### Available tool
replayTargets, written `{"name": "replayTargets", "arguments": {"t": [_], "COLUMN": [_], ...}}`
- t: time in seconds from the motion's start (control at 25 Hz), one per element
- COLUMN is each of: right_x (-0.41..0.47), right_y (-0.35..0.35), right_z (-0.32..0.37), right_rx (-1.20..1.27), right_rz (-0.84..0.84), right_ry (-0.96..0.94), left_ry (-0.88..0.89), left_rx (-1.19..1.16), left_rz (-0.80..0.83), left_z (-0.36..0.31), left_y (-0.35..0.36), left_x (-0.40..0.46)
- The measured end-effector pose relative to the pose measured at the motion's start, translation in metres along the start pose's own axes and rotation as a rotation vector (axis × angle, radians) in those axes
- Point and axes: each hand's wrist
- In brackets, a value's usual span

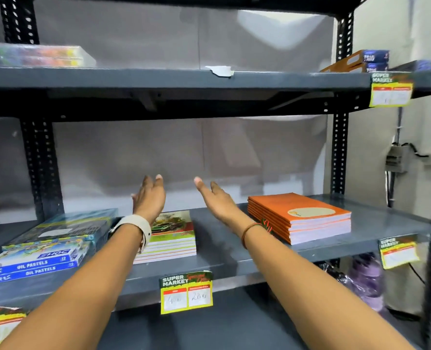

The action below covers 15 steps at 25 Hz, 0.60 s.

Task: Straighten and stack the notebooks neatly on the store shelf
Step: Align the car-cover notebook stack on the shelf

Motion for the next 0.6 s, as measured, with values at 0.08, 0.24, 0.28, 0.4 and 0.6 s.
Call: {"name": "replayTargets", "arguments": {"t": [0.08,0.24,0.28,0.4,0.6], "right_x": [-0.001,-0.010,-0.012,-0.015,-0.018], "right_y": [-0.038,-0.130,-0.153,-0.222,-0.295], "right_z": [0.002,-0.034,-0.047,-0.088,-0.176], "right_rx": [-0.024,0.009,-0.001,-0.069,0.197], "right_rz": [-0.069,-0.107,-0.111,-0.126,-0.088], "right_ry": [-0.004,0.065,0.083,0.196,0.280], "left_ry": [0.041,0.001,-0.029,-0.183,-0.315], "left_rx": [-0.043,-0.361,-0.429,-0.627,-0.858], "left_rz": [0.010,0.119,0.153,0.290,0.338], "left_z": [-0.035,-0.078,-0.084,-0.090,-0.089], "left_y": [0.037,0.134,0.156,0.215,0.263], "left_x": [0.010,0.013,0.014,0.015,0.029]}}
Point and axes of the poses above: each hand's wrist, its own x-axis towards the middle knuckle, its own y-axis out of the palm, z = x × y, and after that the axes turned 15 degrees about z, right-handed
